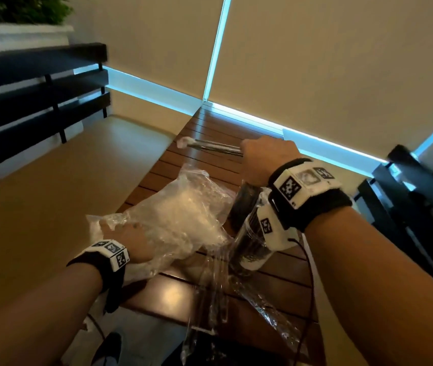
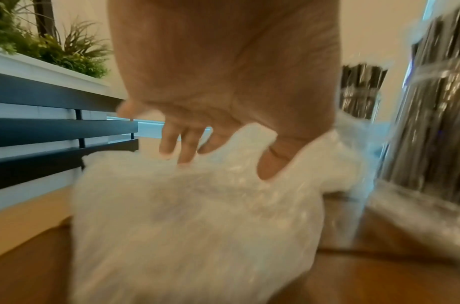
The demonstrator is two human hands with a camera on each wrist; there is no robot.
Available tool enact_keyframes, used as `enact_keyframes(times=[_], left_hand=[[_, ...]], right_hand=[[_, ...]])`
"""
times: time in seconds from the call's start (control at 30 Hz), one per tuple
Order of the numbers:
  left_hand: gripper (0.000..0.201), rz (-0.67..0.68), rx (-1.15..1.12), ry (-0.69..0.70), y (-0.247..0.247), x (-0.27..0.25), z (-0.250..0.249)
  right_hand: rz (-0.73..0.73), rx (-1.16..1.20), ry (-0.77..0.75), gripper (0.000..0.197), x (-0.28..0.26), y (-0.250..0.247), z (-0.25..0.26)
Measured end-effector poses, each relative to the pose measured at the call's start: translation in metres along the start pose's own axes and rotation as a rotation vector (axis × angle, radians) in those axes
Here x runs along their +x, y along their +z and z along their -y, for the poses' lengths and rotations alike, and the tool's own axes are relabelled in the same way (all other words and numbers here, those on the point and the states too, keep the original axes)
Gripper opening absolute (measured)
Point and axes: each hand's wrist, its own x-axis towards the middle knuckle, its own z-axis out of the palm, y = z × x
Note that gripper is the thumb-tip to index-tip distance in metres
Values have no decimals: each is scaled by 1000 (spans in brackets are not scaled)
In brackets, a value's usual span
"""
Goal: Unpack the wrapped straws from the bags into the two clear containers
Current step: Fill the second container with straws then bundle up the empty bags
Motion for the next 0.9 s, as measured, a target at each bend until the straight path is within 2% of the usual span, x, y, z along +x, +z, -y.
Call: enact_keyframes(times=[0.03, 0.07, 0.1, 0.13, 0.2, 0.23, 0.3, 0.37, 0.43, 0.5, 0.57, 0.63, 0.7, 0.77, 0.83, 0.9], left_hand=[[78, -114, -9, 12, -15, -6, -6], [70, -248, -117, 45, -32, -12, -13], [67, -352, -314, 127, -53, -21, -22], [64, -383, -609, 252, -74, -30, -32], [51, -247, -1160, 505, -115, -53, -55], [37, -170, -1346, 587, -133, -64, -67], [19, -64, -1603, 640, -165, -82, -89], [17, -83, -1628, 591, -180, -91, -105], [14, -176, -1521, 571, -183, -92, -116], [14, -247, -1428, 599, -180, -93, -123], [15, -350, -1379, 601, -176, -92, -127], [14, -464, -1365, 561, -174, -88, -132], [15, -529, -1373, 523, -171, -87, -138], [17, -552, -1379, 510, -166, -86, -147], [17, -570, -1377, 510, -159, -86, -158], [12, -583, -1359, 517, -150, -84, -169]], right_hand=[[-70, 84, 28, 12, -5, 3, 0], [-136, 171, 39, 15, -9, 9, 2], [-186, 247, 37, 16, -13, 17, 6], [-214, 311, 24, 15, -17, 27, 11], [-249, 413, -6, 11, -22, 49, 23], [-259, 463, -4, 8, -24, 59, 29], [-293, 580, 29, 12, -27, 72, 38], [-321, 680, 68, 22, -31, 78, 40], [-331, 725, 64, 26, -35, 81, 33], [-339, 631, 32, 31, -40, 83, 20], [-337, 453, 53, 51, -47, 85, 4], [-374, 387, 145, 74, -56, 89, -12], [-443, 494, 265, 92, -71, 99, -25], [-479, 723, 414, 110, -86, 118, -33], [-413, 939, 549, 129, -97, 143, -33], [-286, 1077, 615, 142, -103, 167, -29]])
